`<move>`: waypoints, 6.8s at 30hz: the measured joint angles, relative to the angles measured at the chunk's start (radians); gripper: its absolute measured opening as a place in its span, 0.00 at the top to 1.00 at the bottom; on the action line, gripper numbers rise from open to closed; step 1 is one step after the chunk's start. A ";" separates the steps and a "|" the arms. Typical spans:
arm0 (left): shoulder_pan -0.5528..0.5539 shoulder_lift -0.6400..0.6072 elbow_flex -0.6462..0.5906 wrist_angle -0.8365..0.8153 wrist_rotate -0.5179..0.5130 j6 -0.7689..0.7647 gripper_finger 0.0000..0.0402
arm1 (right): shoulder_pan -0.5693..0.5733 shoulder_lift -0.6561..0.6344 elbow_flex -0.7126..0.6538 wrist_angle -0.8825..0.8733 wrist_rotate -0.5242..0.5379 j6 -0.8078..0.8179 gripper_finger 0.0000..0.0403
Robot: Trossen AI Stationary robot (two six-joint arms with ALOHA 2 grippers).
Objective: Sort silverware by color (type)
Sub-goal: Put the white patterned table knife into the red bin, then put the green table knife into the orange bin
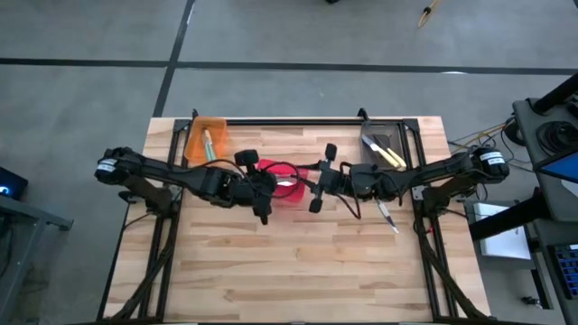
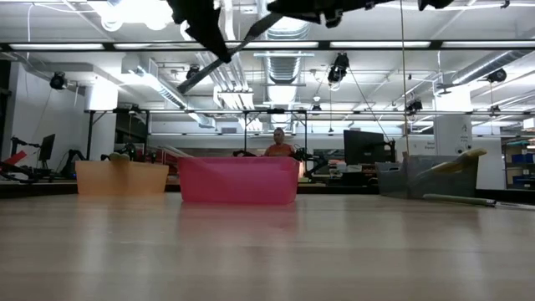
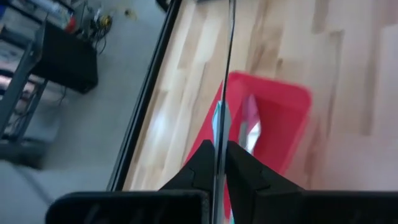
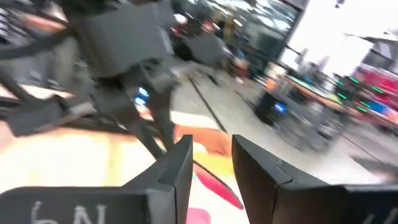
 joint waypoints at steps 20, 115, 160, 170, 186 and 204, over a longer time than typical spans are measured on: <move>0.151 0.086 -0.104 -0.091 0.079 -0.060 0.98 | 0.000 -0.194 0.000 -0.638 0.117 0.251 0.73; 0.266 0.300 0.051 -0.138 0.226 0.082 0.94 | 0.000 -0.205 -0.028 -0.728 0.115 0.302 0.73; 0.266 0.300 0.051 -0.134 0.296 0.091 0.88 | 0.000 -0.205 -0.029 -0.728 0.115 0.306 0.73; 0.266 0.300 0.051 -0.134 0.295 0.091 0.84 | 0.000 -0.205 -0.029 -0.728 0.115 0.306 0.73; 0.219 0.144 0.041 -0.185 0.294 0.037 0.83 | 0.000 -0.205 -0.029 -0.730 0.114 0.361 0.73; -0.122 0.001 -0.114 0.014 0.046 -0.119 0.84 | 0.000 -0.205 -0.029 -0.736 0.058 0.685 0.73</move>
